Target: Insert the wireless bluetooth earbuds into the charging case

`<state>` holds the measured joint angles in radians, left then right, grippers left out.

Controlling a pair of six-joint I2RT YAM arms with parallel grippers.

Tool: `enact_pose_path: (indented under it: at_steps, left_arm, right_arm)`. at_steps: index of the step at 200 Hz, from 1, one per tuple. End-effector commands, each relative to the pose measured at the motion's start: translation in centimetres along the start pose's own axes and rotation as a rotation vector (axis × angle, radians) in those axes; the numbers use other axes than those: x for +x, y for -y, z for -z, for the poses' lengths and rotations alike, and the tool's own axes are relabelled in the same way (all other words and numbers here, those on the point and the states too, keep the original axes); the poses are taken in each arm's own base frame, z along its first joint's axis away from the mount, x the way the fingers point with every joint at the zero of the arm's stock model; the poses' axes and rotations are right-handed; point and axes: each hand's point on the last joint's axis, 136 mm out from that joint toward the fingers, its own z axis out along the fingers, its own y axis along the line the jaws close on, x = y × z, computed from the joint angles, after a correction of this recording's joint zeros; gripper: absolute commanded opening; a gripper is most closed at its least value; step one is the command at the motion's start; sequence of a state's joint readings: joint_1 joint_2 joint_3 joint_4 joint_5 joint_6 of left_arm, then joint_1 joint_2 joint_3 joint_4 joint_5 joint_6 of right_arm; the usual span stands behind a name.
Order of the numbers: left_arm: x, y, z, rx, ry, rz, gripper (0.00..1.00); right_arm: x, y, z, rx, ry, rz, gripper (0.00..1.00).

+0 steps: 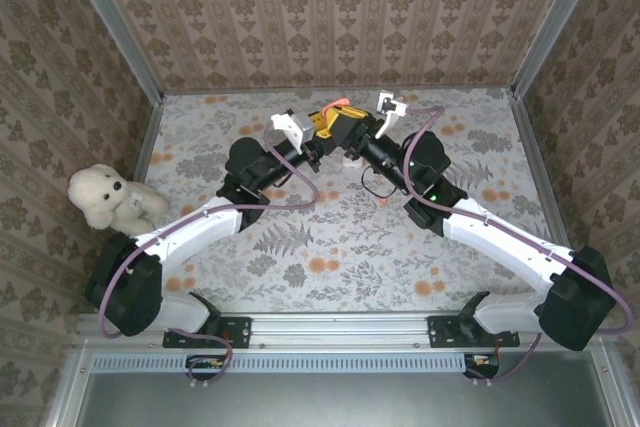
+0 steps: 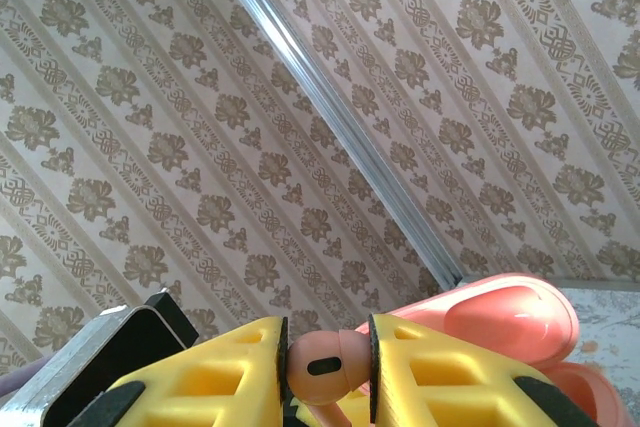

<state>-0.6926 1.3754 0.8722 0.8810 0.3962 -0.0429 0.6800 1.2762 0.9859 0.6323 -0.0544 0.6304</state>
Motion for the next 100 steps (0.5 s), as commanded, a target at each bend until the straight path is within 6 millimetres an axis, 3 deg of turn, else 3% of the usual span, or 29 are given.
enact_pose_path:
  at_steps: [1,100]
  left_arm:
    - [-2.8,0.7,0.0,0.022,0.063,-0.046,0.00]
    - [-3.3,0.6,0.0,0.011,0.072,-0.052,0.00]
  right_arm:
    - [-0.7,0.8,0.1,0.022,0.040,0.021,0.26]
    - [0.8,2.0,0.1,0.044,-0.009,0.035,0.25]
